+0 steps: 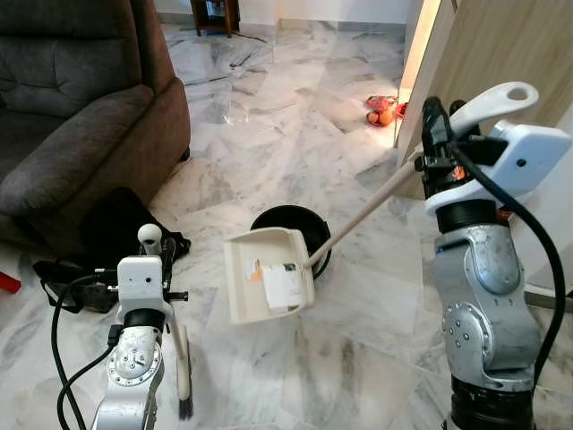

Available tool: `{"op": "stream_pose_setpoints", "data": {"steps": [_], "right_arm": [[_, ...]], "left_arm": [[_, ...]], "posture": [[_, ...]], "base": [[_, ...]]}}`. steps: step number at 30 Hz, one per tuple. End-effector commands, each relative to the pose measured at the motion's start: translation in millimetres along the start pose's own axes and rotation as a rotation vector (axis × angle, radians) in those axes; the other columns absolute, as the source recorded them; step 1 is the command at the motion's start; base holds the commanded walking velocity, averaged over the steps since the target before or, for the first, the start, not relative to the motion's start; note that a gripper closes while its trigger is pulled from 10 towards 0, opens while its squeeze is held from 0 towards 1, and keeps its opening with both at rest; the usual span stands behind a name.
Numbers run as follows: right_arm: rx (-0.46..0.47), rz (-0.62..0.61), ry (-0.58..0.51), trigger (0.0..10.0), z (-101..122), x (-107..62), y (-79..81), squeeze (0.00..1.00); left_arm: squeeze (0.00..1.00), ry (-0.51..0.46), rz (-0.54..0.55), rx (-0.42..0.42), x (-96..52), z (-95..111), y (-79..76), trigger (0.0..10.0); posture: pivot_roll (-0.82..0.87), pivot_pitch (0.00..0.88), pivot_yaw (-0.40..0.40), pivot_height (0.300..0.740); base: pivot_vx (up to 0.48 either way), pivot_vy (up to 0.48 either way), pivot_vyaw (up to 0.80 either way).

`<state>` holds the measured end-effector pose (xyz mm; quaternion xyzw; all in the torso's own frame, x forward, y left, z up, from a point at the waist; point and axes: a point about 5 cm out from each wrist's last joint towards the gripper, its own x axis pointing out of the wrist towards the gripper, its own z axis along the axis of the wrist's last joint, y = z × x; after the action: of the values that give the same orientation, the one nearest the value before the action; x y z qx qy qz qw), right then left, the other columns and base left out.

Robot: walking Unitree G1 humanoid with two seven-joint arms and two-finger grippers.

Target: Sweep floor

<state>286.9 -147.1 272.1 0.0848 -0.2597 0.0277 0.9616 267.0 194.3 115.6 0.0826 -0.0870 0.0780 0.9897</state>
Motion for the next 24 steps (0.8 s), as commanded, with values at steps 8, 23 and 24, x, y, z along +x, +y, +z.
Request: {"op": "stream_pose_setpoints", "data": {"steps": [8,23,24], "right_arm": [[0.073,0.021,-0.086,10.0,8,4.9,14.8,0.00],[0.090,0.025,-0.057,10.0,-1,4.9,19.2,0.00],[0.090,0.026,-0.056,10.0,-1,4.8,19.5,0.00]], "left_arm": [[0.00,-0.036,-0.020,-0.006,3.2,6,-3.3,10.0],[0.00,-0.033,-0.021,-0.007,1.3,6,-4.6,10.0],[0.00,-0.033,-0.020,-0.007,1.2,6,-4.3,10.0]], "posture": [[0.12,0.086,0.046,0.740],[0.12,0.088,0.041,0.740],[0.12,0.087,0.039,0.740]], "base": [[0.000,0.000,0.00],[0.414,0.000,0.00],[0.480,0.000,0.00]]}}
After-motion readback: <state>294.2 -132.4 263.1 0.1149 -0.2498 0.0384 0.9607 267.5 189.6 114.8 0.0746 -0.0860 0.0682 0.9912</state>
